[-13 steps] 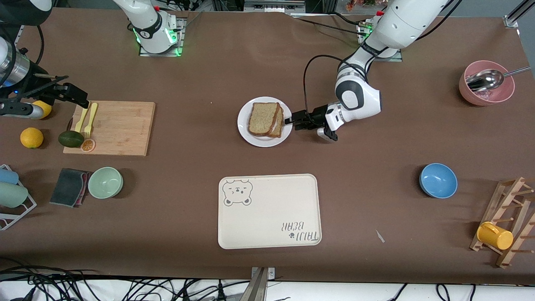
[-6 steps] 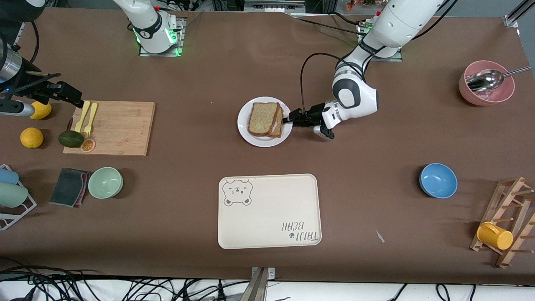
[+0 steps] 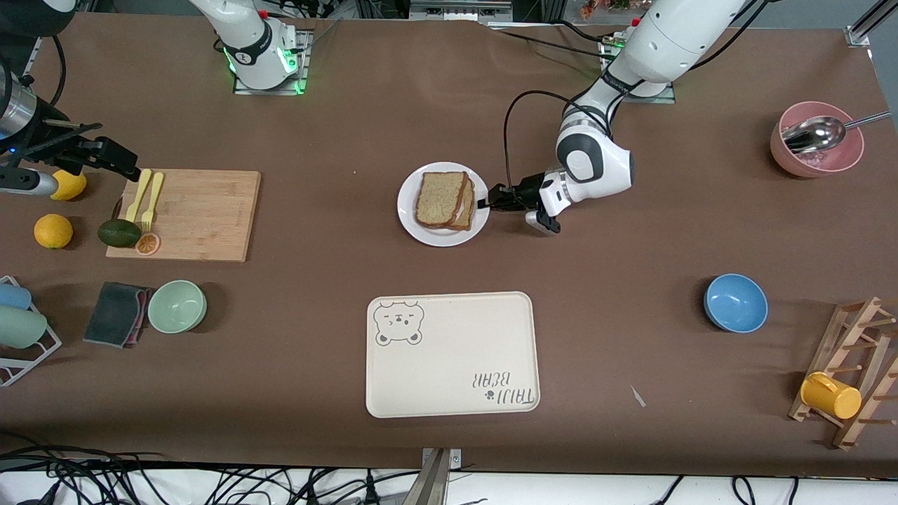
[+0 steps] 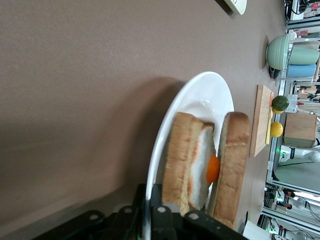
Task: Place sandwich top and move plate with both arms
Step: 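Grip the white plate rim with the left gripper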
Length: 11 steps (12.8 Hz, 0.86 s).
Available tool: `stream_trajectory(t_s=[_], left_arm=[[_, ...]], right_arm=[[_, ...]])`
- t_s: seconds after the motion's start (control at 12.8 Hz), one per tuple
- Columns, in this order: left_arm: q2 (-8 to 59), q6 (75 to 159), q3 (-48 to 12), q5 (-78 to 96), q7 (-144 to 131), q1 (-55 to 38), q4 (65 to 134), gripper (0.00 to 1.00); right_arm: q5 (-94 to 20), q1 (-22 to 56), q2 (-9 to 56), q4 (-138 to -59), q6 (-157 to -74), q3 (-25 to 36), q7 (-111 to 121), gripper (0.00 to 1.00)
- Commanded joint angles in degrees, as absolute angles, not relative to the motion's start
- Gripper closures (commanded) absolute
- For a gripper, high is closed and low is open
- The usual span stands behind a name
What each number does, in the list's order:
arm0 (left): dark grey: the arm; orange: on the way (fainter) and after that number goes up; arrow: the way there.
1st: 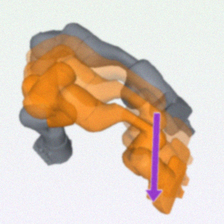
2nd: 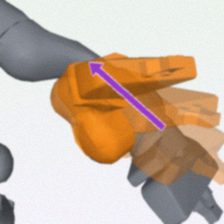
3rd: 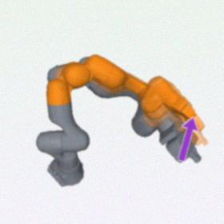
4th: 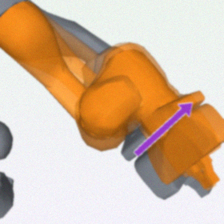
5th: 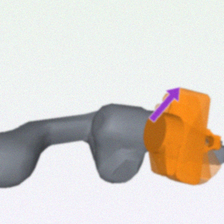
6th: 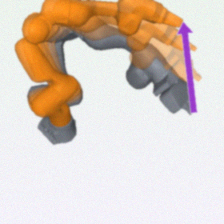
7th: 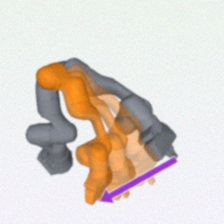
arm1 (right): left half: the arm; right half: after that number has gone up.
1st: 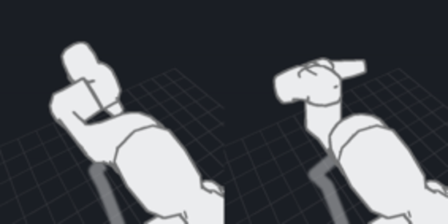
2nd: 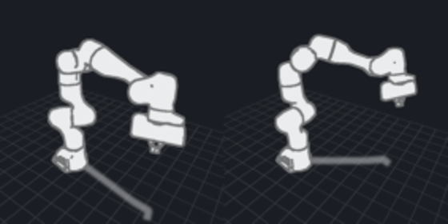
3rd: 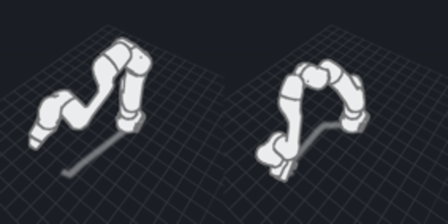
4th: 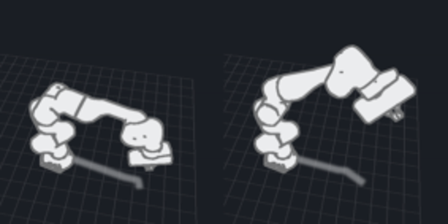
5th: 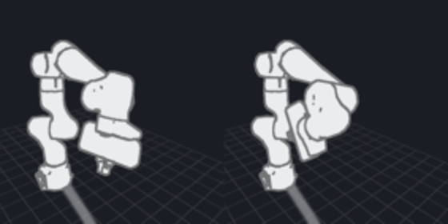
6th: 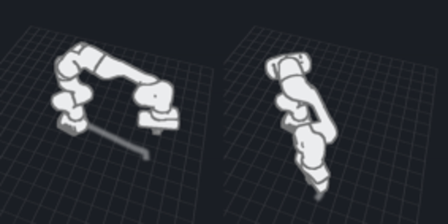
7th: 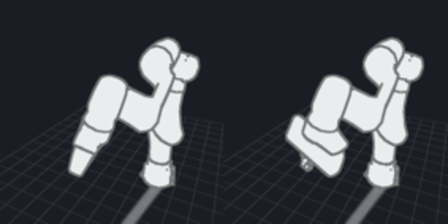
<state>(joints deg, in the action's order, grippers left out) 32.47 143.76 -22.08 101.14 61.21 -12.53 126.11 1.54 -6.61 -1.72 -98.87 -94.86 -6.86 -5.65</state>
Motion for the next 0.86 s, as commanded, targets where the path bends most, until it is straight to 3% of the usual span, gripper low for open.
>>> stream_trajectory(t_s=[0.0, 0.78], left_arm=[[32.78, 144.58, -21.97, 103.71, 63.11, -13.1, 125.68, 1.0], [32.26, 144.4, -22.06, 103.8, 62.05, -11.08, 122.87, 1.0]], right_arm=[[1.23, -6.94, -2.02, -98.35, -94.49, -6.94, -6.06, 0.0], [1.14, -6.94, -2.02, -98.53, -95.01, -6.94, -5.98, 0.0]])
